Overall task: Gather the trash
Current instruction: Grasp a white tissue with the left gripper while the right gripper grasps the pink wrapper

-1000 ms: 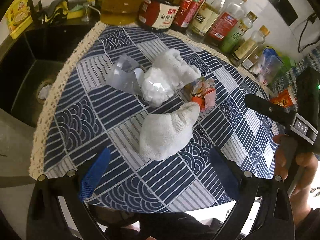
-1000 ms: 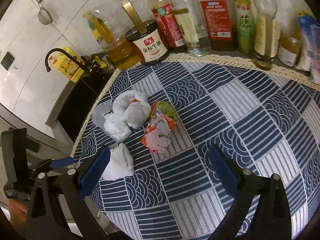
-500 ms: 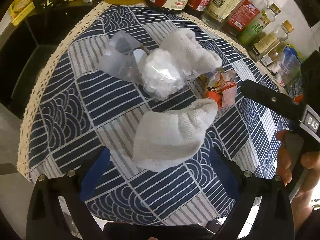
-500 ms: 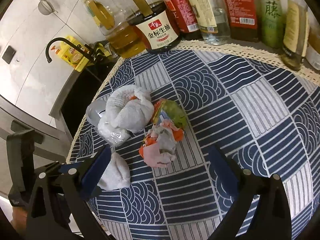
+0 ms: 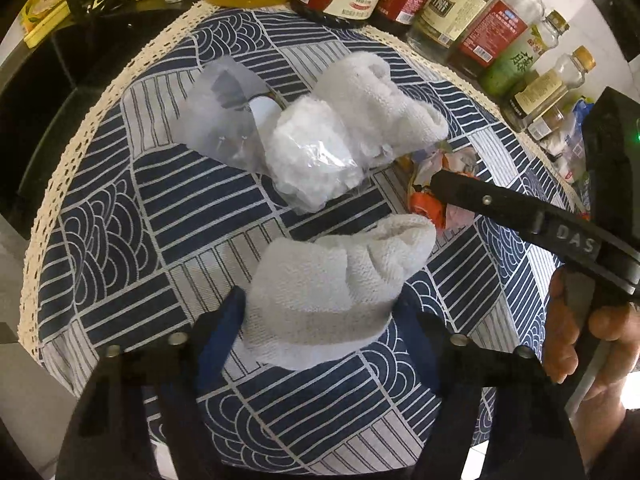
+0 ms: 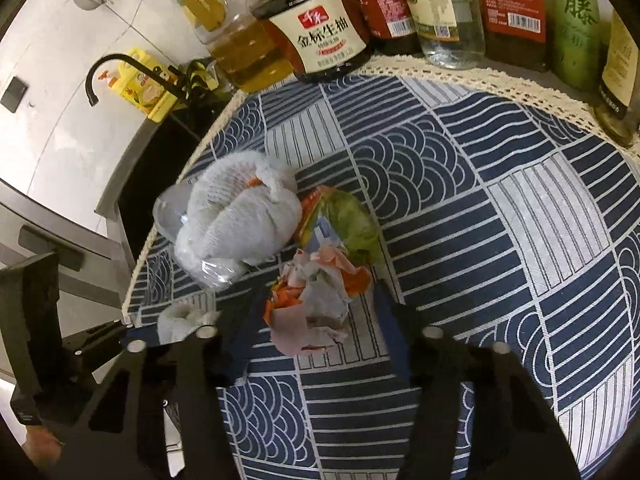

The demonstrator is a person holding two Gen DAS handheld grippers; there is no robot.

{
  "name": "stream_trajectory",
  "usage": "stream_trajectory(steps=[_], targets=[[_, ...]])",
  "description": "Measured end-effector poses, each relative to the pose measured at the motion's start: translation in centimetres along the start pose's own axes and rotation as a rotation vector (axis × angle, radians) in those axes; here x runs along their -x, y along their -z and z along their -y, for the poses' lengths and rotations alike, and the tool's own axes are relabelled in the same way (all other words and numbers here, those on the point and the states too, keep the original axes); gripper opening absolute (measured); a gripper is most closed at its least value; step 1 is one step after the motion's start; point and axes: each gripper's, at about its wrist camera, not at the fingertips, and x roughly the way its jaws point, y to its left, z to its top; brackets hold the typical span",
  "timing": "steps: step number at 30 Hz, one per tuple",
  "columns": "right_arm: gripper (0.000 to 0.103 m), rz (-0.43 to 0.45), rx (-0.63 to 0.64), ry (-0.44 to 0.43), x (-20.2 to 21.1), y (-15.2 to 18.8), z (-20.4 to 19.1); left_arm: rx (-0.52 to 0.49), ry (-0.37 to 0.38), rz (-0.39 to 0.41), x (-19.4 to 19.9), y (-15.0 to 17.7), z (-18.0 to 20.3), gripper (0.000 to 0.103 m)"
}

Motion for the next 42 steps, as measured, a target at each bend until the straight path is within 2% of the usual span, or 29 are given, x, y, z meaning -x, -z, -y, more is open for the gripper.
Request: stream_trajectory(steps=[2, 4, 10, 13, 29, 34, 42], targets=[[0.044, 0.006, 0.014, -0.003, 0.2, 0.1, -0.1, -0.011, -0.009, 0.001, -0.1, 0.1, 0.2, 0.063], [0.037, 0.007, 0.020, -0.012, 0.4, 0.2, -0.1, -0.017, -0.014, 0.003, -0.1, 0.1, 0.2, 0.053], [0.035, 0.014, 0.032, -0.019, 0.7, 0.3, -0.4, -0.011, 0.000, 0.015, 0.3, 0.1, 0.1, 0.039], [0.034, 0.024, 0.035, -0.024, 1.0, 0.4, -0.5, -0.008, 0.007, 0.024, 0.7, 0.2, 0.2, 0.035], [0.034, 0.069, -0.005, 0.005, 3.8, 2.9, -1.1, -0.055, 0.056, 0.064, 3.3, 0.8, 0.4, 0.033], [0.034, 0.101, -0.032, 0.044, 5.2, 4.3, -2.1, -0.107, 0.094, 0.069, 3.9, 1.0, 0.2, 0.033], [0.034, 0.161, -0.118, 0.157, 7.4, 7.8, -5.3, -0.202, 0.191, 0.090, 6.0, 2.2, -1.3, 0.033]])
